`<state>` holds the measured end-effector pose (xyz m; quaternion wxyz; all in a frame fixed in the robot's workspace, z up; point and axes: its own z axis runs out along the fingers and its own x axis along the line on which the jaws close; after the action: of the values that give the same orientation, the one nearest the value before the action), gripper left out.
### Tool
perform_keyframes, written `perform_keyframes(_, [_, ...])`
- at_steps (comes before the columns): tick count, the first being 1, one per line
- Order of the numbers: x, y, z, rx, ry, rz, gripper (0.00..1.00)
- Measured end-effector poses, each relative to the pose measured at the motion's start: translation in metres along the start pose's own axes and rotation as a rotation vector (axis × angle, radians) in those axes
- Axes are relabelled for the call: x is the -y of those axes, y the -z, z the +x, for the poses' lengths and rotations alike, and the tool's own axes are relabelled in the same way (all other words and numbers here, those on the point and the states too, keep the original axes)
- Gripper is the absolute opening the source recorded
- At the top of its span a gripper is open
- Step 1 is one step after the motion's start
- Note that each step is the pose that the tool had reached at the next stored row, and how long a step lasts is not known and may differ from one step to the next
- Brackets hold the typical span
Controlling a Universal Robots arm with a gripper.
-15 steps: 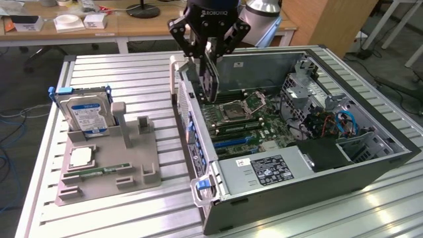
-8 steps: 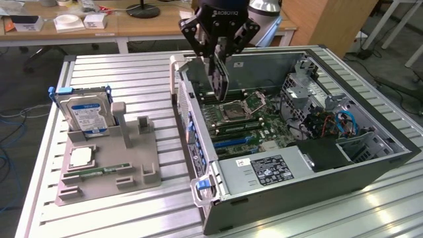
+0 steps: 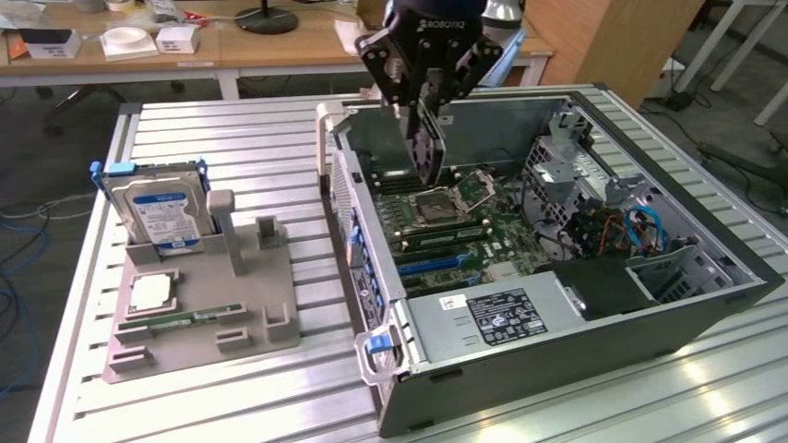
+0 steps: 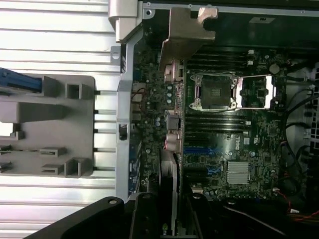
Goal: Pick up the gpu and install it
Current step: 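Pick up the gpu and move the gpu toward the slot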
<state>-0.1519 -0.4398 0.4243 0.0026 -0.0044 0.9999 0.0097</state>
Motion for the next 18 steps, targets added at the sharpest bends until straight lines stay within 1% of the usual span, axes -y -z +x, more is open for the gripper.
perform_keyframes(18, [0.0004, -0.0003, -0.047, 0.0003, -0.006, 0.0000, 0.27])
